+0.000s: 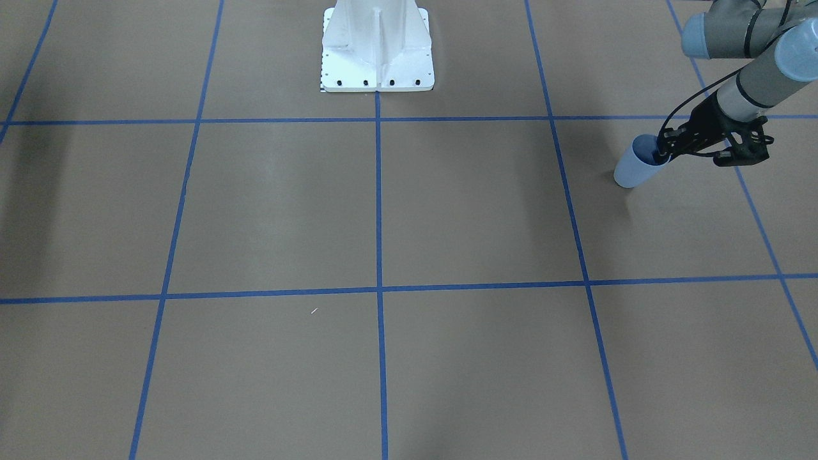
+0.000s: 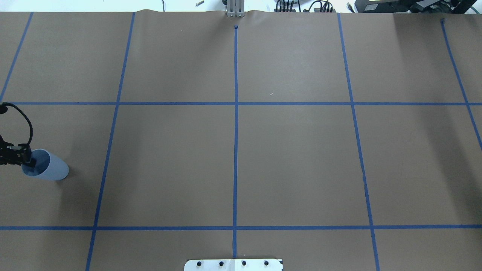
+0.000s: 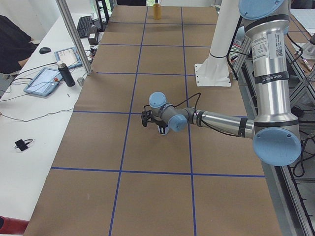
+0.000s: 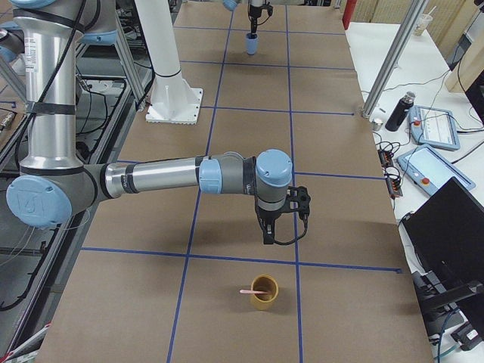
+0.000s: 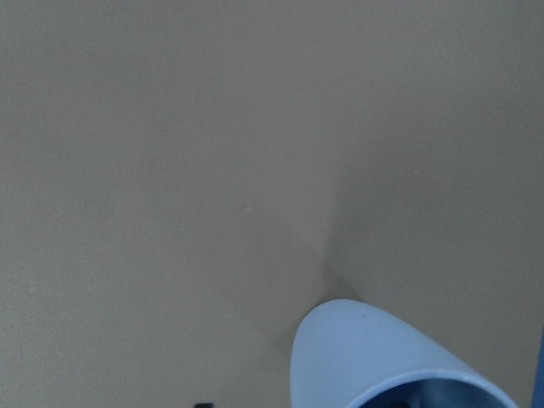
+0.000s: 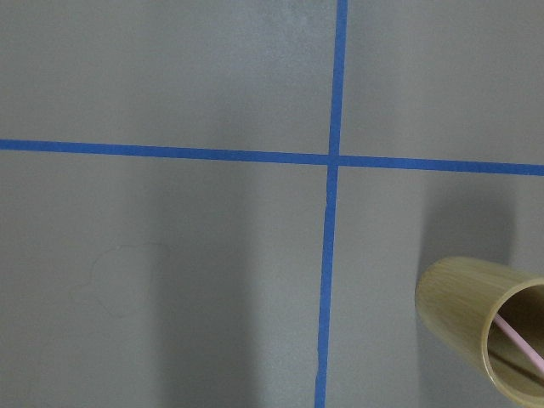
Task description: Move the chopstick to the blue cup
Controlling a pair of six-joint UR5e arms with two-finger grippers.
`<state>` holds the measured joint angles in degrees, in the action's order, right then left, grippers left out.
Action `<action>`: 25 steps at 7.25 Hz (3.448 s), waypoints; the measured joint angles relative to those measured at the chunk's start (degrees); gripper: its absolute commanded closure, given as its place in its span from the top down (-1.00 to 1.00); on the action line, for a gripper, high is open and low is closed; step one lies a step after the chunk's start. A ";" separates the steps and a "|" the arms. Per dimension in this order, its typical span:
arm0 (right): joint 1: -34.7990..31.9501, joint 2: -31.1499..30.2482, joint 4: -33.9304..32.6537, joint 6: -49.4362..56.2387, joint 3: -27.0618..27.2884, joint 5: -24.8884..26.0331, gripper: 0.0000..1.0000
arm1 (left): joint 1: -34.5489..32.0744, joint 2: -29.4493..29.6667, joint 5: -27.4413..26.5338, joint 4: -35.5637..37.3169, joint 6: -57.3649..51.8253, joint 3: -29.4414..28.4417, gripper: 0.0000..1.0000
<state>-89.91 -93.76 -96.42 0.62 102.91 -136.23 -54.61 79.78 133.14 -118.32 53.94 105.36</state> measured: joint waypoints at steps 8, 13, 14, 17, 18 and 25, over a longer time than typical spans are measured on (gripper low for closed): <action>0.00 0.35 -0.06 0.00 -0.04 0.04 1.00 | -2.22 22.22 4.65 22.45 6.19 0.75 -1.00; 0.00 0.43 0.08 0.35 0.29 0.08 1.00 | 5.75 52.95 -1.83 31.65 25.31 -15.25 -1.00; 0.00 0.45 0.07 0.32 0.59 0.13 1.00 | 7.26 57.57 -2.55 30.08 28.63 -20.12 -1.00; 0.00 0.55 0.00 0.07 0.87 0.23 1.00 | 12.29 63.40 -7.86 22.77 35.20 -29.24 -1.00; 0.00 0.56 0.00 0.03 0.87 0.21 1.00 | 13.28 63.61 -8.66 21.60 35.73 -30.23 -1.00; -0.08 0.84 -0.09 0.41 0.88 0.23 1.00 | 15.33 63.21 -9.90 21.02 35.09 -28.60 0.94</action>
<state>-89.99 -92.92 -96.50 1.02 103.79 -136.00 -39.28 142.98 123.25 -97.30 89.03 76.75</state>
